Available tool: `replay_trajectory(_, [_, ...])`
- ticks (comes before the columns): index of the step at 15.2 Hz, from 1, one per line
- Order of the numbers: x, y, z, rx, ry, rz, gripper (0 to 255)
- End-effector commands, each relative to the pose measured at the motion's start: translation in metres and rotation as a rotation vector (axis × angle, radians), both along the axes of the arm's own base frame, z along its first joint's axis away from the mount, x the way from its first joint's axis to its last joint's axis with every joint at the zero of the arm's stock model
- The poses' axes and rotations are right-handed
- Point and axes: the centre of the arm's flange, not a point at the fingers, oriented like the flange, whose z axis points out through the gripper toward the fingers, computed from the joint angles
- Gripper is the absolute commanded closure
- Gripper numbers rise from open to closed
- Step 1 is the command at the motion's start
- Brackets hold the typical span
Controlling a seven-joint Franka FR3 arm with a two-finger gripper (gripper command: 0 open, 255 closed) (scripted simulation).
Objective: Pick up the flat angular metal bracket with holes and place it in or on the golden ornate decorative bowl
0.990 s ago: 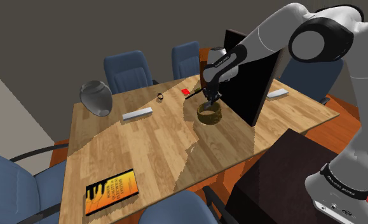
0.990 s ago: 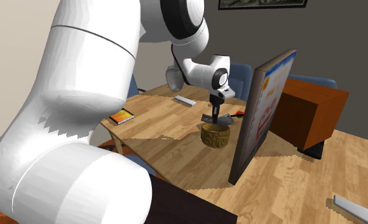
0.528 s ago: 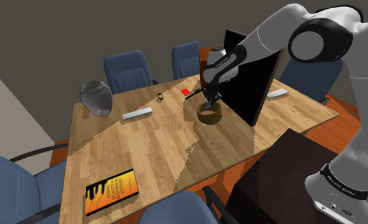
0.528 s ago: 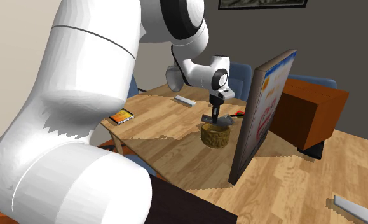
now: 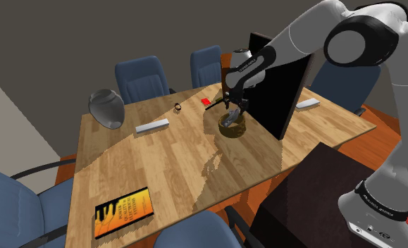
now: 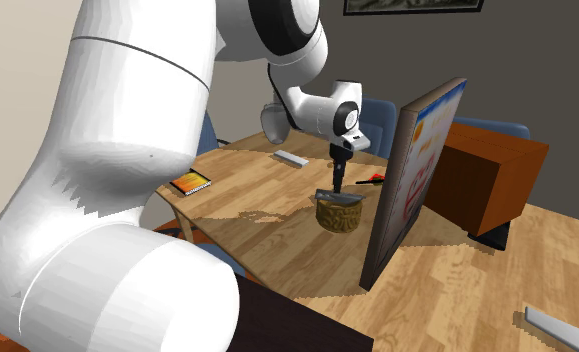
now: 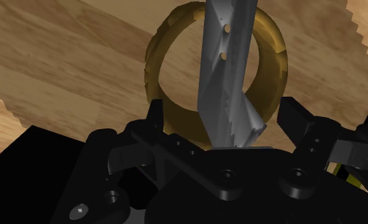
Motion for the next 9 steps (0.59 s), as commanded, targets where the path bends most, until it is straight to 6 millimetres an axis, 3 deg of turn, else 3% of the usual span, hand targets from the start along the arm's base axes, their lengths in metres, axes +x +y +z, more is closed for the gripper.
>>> replay_trajectory(1, [0.000, 0.000, 0.022, 0.000, 0.000, 0.000, 0])
replay_trajectory(2, [0.000, 0.000, 0.033, 0.000, 0.000, 0.000, 0])
replay_trajectory(9, [0.000, 0.000, 0.033, 0.000, 0.000, 0.000, 0])
